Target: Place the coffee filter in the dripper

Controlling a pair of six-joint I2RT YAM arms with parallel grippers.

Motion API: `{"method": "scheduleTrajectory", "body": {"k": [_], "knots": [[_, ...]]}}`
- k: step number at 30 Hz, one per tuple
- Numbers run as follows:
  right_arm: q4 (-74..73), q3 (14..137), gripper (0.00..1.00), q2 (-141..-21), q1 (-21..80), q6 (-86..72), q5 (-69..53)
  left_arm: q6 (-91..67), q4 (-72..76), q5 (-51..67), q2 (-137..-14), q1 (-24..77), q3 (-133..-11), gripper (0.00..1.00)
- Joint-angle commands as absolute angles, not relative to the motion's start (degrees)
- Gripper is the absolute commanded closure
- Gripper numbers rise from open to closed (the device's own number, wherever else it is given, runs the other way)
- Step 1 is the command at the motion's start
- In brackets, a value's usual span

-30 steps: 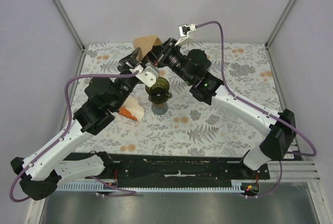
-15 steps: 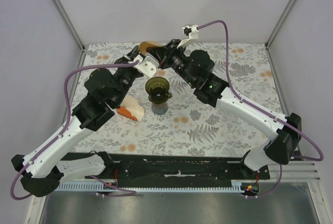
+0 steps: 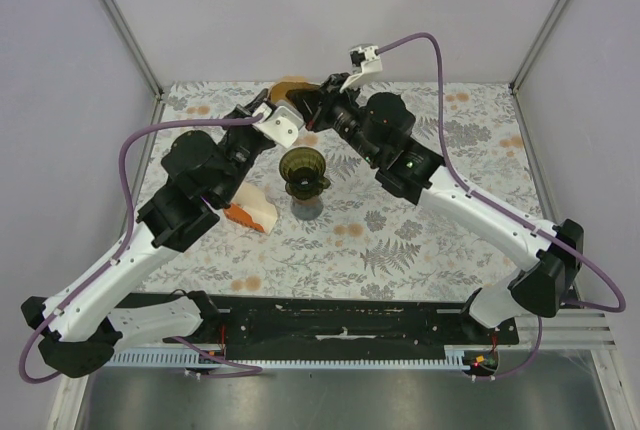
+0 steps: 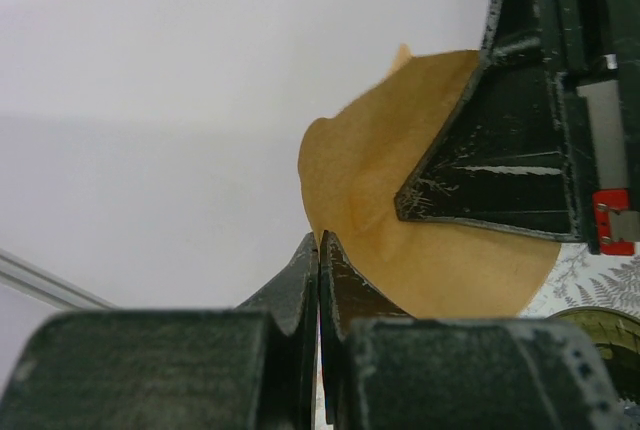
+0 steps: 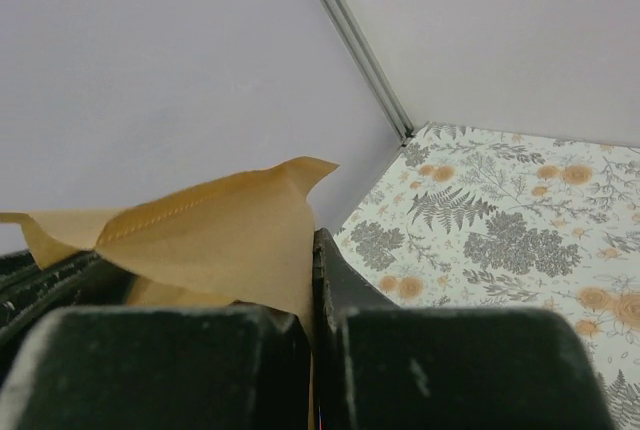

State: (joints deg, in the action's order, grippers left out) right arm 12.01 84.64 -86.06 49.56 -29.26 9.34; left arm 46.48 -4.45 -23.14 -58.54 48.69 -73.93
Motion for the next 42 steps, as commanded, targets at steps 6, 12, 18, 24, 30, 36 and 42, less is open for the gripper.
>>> {"method": "scheduleTrajectory", "body": {"k": [6,12,18,24,30,36,42], "knots": [[4.0,93.0,1.0,-88.5,48.9,-28.8,2.5,45.4,-1.8,-22.1,-59.0,48.7,-72.9,0.98],[1.3,90.4,1.0,-87.6,46.8,-27.7,5.2,50.1,3.8,-24.0,-58.4,48.7,-73.6,0.98],[-7.9,93.3,1.0,-89.0,46.1,-24.2,3.3,42.0,-11.6,-19.1,-58.9,48.7,-75.7,0.8],[-17.9,95.9,1.0,-90.2,45.5,-22.9,-2.1,22.3,-36.2,-12.6,-64.6,48.6,-87.3,0.34],[-31.0,105.2,1.0,-96.1,45.1,-20.2,-4.3,13.7,-40.5,-8.4,-66.2,47.7,-91.1,0.3],[-37.4,110.1,1.0,-100.5,45.2,-20.6,-6.2,6.1,-42.1,-12.7,-68.9,44.1,-89.5,0.33],[-40.6,111.2,1.0,-101.4,45.1,-19.7,-6.2,3.3,-41.3,-17.6,-70.8,43.4,-88.9,0.41]]}}
